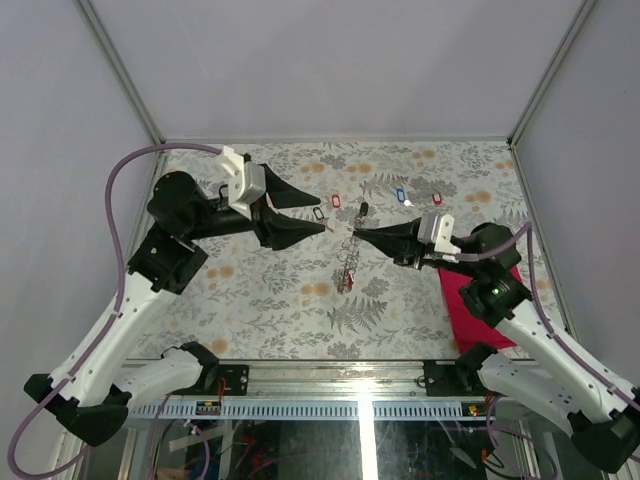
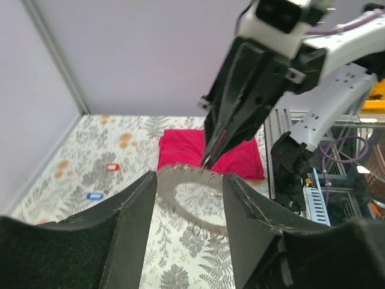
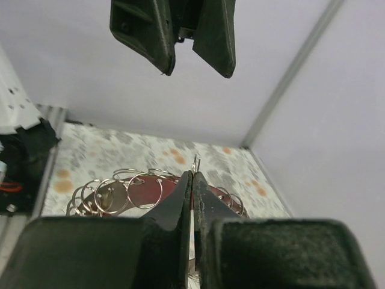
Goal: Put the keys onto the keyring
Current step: Pick up the key from the center of the board.
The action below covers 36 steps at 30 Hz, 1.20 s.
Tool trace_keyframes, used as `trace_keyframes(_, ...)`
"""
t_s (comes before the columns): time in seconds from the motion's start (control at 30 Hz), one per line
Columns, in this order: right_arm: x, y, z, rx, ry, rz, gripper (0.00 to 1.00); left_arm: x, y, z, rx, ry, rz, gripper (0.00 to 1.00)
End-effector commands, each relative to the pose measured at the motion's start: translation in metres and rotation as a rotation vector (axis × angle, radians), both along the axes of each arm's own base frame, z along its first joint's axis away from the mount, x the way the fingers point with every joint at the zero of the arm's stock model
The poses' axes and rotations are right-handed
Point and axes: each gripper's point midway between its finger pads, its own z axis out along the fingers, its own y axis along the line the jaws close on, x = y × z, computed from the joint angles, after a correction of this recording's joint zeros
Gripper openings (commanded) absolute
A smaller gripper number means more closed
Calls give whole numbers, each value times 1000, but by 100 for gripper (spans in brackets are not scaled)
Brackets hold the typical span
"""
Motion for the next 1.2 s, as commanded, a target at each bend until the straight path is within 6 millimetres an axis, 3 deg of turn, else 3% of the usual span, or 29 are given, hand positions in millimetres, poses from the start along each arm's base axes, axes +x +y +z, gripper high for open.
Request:
trace_keyframes(0.0,23,-35,-1,-77,-60,-275,0,47,-7,-25,8,146,159,50)
trace_keyframes(0.13,27,-51,-14,-92,54,-364,0,97,-14,-61,48,319,318,51)
trace_keyframes(0.33,38,-69,-26,-132,208,-491,0,167,-21,-134,169,534,548,51)
trace_keyframes(0.47,42,-73,-35,-153,315,-528,0,211,-12,-191,265,647,756,51)
trace_keyframes(0.57,41,-73,-40,-150,361,-527,0,234,-4,-226,312,708,854,51)
trace_keyframes(0.9,37,-66,-51,-149,422,-484,0,286,13,-316,394,818,1060,51)
trace_keyframes(1.03,36,-64,-52,-141,431,-476,1,297,15,-345,432,841,1106,48)
trace_keyframes(1.17,36,-64,-56,-143,442,-478,1,302,11,-361,443,861,1099,42)
